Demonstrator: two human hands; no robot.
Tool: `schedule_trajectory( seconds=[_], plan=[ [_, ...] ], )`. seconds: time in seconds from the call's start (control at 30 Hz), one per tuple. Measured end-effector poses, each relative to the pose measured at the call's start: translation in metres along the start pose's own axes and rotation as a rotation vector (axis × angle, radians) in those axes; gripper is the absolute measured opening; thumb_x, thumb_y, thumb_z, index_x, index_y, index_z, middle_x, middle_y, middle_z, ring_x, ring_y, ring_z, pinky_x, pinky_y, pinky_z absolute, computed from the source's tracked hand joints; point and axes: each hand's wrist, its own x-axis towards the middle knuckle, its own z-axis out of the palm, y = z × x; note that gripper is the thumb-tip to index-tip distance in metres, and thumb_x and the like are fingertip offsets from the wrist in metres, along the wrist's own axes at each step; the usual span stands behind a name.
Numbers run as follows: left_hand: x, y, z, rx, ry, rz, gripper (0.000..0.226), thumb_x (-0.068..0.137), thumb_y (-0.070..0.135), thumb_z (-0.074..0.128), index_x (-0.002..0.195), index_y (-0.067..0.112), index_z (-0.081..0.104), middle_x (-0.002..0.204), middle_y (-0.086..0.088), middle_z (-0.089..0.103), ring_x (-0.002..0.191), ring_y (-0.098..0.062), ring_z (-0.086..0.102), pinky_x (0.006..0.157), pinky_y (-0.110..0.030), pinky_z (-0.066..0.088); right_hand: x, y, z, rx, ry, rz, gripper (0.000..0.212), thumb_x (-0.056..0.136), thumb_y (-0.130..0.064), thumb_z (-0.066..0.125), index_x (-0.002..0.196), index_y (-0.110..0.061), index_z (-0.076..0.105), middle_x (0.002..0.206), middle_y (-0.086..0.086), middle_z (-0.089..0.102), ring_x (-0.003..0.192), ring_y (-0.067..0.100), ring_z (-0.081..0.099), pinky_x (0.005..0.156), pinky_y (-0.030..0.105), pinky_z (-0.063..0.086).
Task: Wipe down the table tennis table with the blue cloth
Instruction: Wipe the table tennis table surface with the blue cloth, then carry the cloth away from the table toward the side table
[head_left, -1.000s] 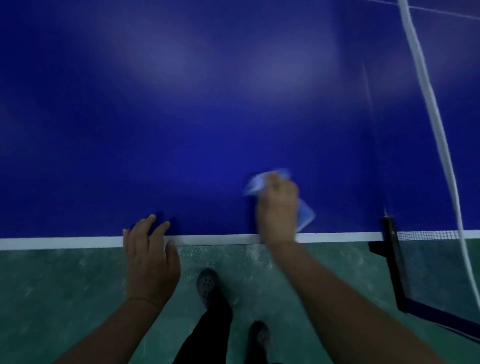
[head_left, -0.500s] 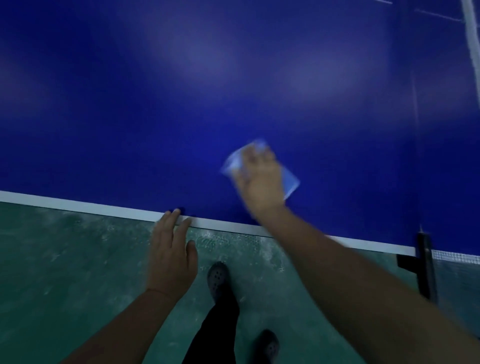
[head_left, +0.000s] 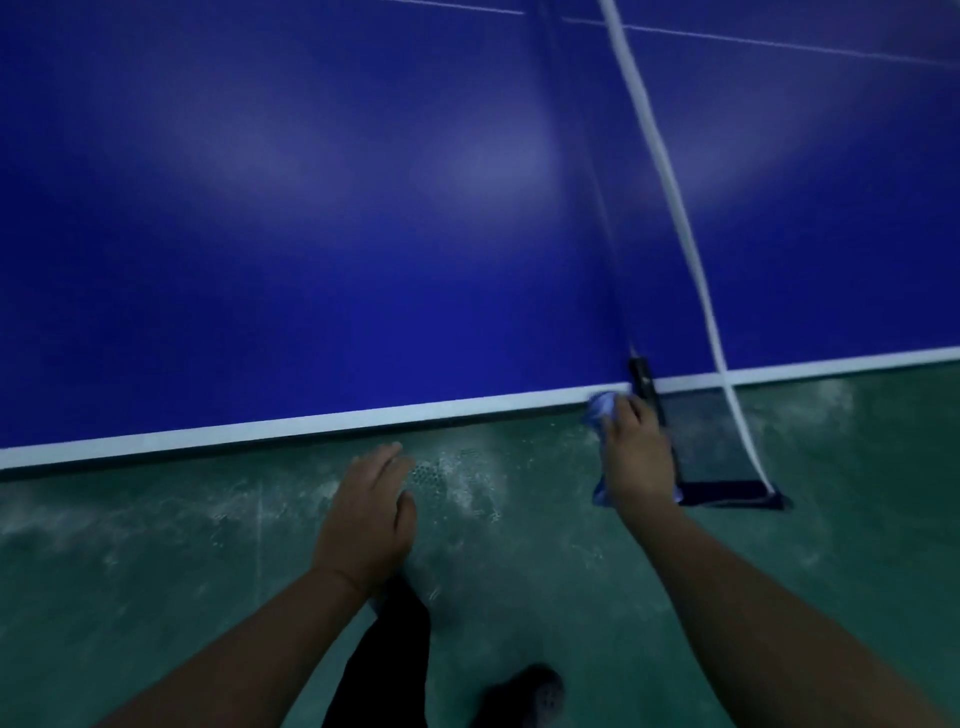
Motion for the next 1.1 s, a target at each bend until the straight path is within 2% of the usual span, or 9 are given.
schedule_trajectory(
  seconds=[0.03,0.1,0.27,0.43,0.63,0.8,0.9,1.0,1.1],
  plan=[
    [-0.002,0.016,0.010,-0.002,-0.046,0.013,0.053,0.090,0.031,0.037,0.128,0.006,0.064,0.137,-0.012,0.058,0.128,-0.029,0.052,0.114,-0.046,0.038,-0.014,0.018,0.005,0.095,-0.011,-0.001,0.019,0.096,-0.039,0.062,0.112,-0.029,0.066,0.122,0.005,0.064,0.109,0.030,0.062,0.089,0.039,0.050],
    [-0.012,0.049,0.030,-0.001,-0.133,0.043,0.052,0.091,0.032,0.039,0.132,0.011,0.062,0.138,-0.006,0.057,0.127,-0.024,0.052,0.110,-0.039,0.041,-0.051,0.055,0.023,0.252,0.008,0.012,0.025,0.101,-0.049,0.045,0.101,-0.033,0.064,0.104,-0.003,0.067,0.093,0.022,0.065,0.081,0.036,0.052],
    [-0.052,0.143,0.076,-0.045,-0.247,0.113,0.036,0.101,0.027,0.052,0.135,0.019,0.059,0.139,0.004,0.055,0.126,-0.012,0.050,0.104,-0.018,0.030,-0.176,0.147,0.030,0.531,0.050,0.130,0.028,0.100,-0.041,0.052,0.120,-0.026,0.065,0.116,-0.006,0.065,0.103,0.017,0.061,0.089,0.033,0.047],
    [-0.101,0.263,0.121,-0.161,-0.297,0.158,0.040,0.098,0.038,0.050,0.134,0.023,0.058,0.135,0.012,0.054,0.125,-0.007,0.049,0.104,-0.021,0.033,-0.290,0.271,-0.014,0.610,0.259,0.324,0.034,0.099,-0.041,0.054,0.125,-0.021,0.065,0.117,-0.008,0.063,0.104,0.010,0.056,0.082,0.022,0.036],
    [-0.151,0.399,0.188,-0.197,-0.413,0.335,0.025,0.096,0.033,0.060,0.120,0.039,0.057,0.129,0.012,0.060,0.122,-0.001,0.052,0.107,-0.028,0.040,-0.383,0.394,-0.081,0.742,0.520,0.487,0.055,0.095,-0.052,0.048,0.132,-0.013,0.062,0.124,-0.006,0.061,0.109,0.003,0.052,0.091,0.013,0.034],
    [-0.153,0.482,0.237,-0.159,-0.595,0.415,0.033,0.097,0.026,0.062,0.122,0.047,0.056,0.132,0.021,0.055,0.126,0.000,0.050,0.108,-0.031,0.040,-0.393,0.458,-0.098,0.866,0.611,0.648,0.044,0.097,-0.039,0.058,0.134,-0.014,0.061,0.124,-0.009,0.059,0.110,0.000,0.051,0.091,0.003,0.030],
    [-0.133,0.515,0.265,-0.156,-0.611,0.432,0.030,0.098,0.030,0.061,0.127,0.038,0.060,0.133,0.021,0.057,0.126,0.005,0.049,0.110,-0.030,0.040,-0.377,0.488,-0.105,0.921,0.601,0.696,0.039,0.098,-0.032,0.057,0.135,-0.020,0.060,0.124,-0.011,0.060,0.112,0.002,0.052,0.091,0.014,0.035],
    [-0.104,0.549,0.299,-0.192,-0.608,0.389,0.030,0.090,0.044,0.059,0.119,0.053,0.060,0.131,0.025,0.058,0.123,0.008,0.051,0.104,-0.027,0.041,-0.348,0.522,-0.117,0.958,0.605,0.714,0.040,0.095,-0.042,0.053,0.132,-0.028,0.060,0.121,-0.018,0.061,0.110,-0.005,0.053,0.088,0.017,0.038],
    [-0.068,0.589,0.342,-0.224,-0.628,0.347,0.032,0.095,0.037,0.063,0.113,0.063,0.059,0.129,0.028,0.058,0.122,0.010,0.052,0.102,-0.027,0.042,-0.308,0.568,-0.134,0.979,0.621,0.741,0.032,0.096,-0.039,0.056,0.127,-0.034,0.061,0.121,-0.026,0.060,0.112,-0.013,0.051,0.088,0.017,0.039]
  ],
)
